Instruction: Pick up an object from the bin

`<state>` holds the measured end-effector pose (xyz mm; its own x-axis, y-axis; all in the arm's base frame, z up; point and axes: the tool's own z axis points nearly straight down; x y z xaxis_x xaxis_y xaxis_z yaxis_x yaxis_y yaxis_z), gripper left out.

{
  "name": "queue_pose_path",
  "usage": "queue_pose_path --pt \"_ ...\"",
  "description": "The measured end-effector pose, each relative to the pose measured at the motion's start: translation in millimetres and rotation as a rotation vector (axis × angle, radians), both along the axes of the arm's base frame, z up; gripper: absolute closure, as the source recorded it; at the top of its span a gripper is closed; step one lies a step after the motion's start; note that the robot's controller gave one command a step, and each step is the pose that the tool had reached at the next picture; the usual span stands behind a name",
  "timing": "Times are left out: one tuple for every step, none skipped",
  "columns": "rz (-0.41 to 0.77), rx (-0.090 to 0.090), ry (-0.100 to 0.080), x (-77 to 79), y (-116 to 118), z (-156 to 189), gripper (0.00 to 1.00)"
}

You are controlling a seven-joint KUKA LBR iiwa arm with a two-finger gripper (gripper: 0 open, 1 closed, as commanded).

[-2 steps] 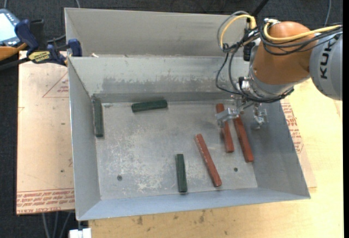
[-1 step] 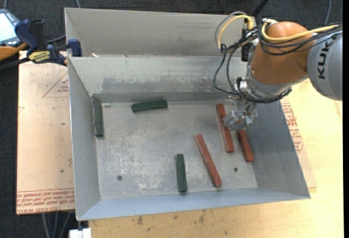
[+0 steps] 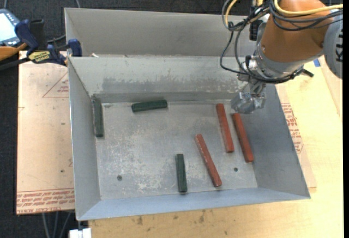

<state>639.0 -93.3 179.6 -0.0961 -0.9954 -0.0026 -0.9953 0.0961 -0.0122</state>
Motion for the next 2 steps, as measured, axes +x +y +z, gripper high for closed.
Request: queue_pose_path --pt "0.000 0.002 0.010 -2.3 0 -6 0.00" --pt "-0.175 0.012 0.012 -39.9 -18 -110 0.00"
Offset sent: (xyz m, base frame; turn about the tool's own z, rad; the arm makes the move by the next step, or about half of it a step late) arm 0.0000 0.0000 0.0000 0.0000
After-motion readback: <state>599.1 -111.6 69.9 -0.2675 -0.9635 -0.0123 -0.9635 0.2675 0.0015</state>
